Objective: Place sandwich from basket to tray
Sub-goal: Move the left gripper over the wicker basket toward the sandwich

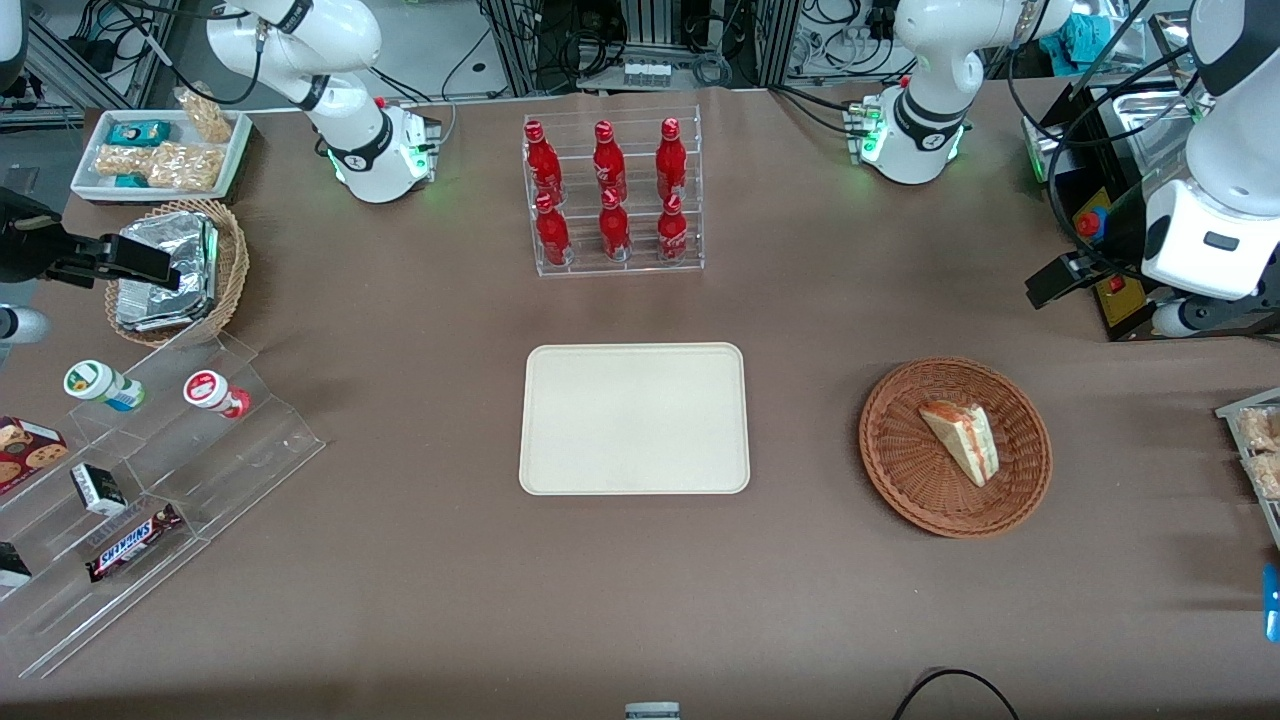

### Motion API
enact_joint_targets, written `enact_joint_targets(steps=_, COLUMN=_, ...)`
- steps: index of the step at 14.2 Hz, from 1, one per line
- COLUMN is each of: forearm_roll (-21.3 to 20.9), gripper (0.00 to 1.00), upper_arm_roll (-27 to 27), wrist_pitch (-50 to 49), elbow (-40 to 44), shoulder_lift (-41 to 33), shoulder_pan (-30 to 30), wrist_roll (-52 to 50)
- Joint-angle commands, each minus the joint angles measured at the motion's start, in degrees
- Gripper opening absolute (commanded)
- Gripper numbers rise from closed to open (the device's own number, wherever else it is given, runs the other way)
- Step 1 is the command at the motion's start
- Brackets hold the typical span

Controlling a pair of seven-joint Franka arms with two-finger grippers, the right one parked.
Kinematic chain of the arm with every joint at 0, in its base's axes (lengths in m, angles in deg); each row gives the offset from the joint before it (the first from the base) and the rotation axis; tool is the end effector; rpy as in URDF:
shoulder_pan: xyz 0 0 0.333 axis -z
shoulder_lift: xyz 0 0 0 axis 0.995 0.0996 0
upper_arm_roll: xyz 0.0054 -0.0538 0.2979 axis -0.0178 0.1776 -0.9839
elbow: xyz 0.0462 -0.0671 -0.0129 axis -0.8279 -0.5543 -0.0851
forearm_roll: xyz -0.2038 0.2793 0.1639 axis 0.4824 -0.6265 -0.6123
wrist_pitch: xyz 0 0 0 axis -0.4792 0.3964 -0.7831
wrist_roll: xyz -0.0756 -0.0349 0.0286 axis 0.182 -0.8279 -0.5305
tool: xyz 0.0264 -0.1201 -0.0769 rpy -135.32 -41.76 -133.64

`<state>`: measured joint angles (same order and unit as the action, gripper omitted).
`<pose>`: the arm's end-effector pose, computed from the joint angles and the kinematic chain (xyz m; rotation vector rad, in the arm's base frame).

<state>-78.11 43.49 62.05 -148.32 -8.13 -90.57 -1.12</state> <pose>0.5338 -0.0735 0.5669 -3.0220 -0.5814 0.1328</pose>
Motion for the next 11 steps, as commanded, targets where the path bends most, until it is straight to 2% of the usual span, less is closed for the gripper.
enact_joint_targets(steps=1, forearm_roll=-0.6, gripper=1.00, upper_arm_roll=0.2, wrist_pitch=-0.3, elbow=1.0, shoulder_lift=0.6, shoulder_pan=0.3, wrist_roll=-0.1)
enact_joint_targets(steps=7, forearm_roll=-1.0, gripper=1.00, upper_arm_roll=-0.3, wrist_pitch=-0.4, elbow=0.9, shoulder_lift=2.9, shoulder_pan=-0.2, wrist_roll=-0.6)
enact_joint_targets(steps=11, forearm_roll=-0.9, gripper=1.00, upper_arm_roll=-3.4, wrist_pitch=0.2, elbow=-2.3, shoulder_lift=7.3, shoulder_pan=-0.1, wrist_roll=-0.6)
